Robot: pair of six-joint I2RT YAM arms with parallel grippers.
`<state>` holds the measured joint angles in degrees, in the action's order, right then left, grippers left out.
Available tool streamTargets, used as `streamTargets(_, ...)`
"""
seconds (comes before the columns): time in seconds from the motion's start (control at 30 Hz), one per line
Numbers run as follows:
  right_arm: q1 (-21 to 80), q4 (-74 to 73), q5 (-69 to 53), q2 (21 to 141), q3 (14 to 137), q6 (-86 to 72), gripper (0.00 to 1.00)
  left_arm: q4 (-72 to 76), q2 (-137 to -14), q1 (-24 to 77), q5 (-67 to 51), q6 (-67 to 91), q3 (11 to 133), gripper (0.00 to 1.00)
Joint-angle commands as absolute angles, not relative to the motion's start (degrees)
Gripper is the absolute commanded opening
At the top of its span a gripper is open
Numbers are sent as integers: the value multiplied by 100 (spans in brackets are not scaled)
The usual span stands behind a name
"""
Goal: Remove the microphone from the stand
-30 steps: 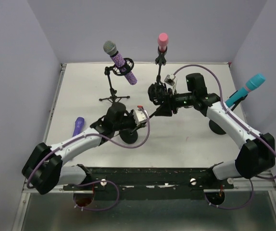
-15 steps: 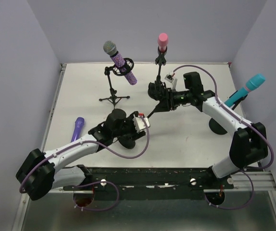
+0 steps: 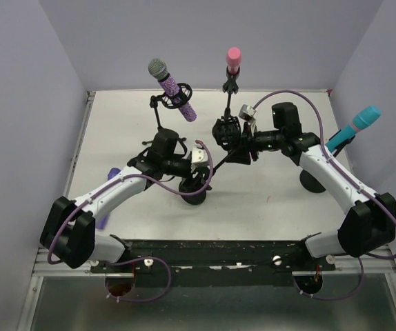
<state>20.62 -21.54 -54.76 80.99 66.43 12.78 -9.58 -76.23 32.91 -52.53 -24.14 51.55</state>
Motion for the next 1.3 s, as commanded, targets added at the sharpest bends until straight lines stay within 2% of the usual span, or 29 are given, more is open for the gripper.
streamTargets(0.0,2144,-2469,-5607,8016,6785,2082,1,-591,-7822,3322,-5670,-2295,5186,64)
streamTargets(0.2,2224,-2654,-5590,7954,6820,2302,1,-738,-8033,3287,-5432,-2566,5396,58)
streamTargets(0.3,2241,-2812,-5572,7936,6855,2399,1,-1464,-7946,3173,-5676,-2846,5694,53)
streamTargets(0.37,2241,-2883,-5564,7893,6864,2452,1,-2045,-7779,3085,-5800,-3223,5835,54)
streamTargets(0.47,2250,-2865,-5564,7822,6829,2452,1,-2381,-7541,3024,-5600,-3778,5696,62)
streamTargets(0.6,2250,-2944,-5546,7831,6855,2540,1,-1646,-7567,3032,-5335,-3719,5195,70)
streamTargets(0.8,2250,-2962,-5563,7875,6891,2479,1,-142,-8208,3120,-5107,-2400,5308,68)
streamTargets(0.9,2250,-2901,-5546,7849,6873,2409,1,-35,-8411,3173,-5054,-2355,5484,60)
streamTargets(1.1,2250,-2655,-5414,7831,6820,1926,1,-544,-8569,3190,-5335,-2724,5722,25)
streamTargets(1.23,2241,-2365,-5335,7866,6838,1416,1,-616,-8552,3278,-5405,-2734,5634,5)
streamTargets(1.27,2250,-2312,-5300,7866,6855,1241,1,-537,-8534,3348,-5388,-2646,5573,4)
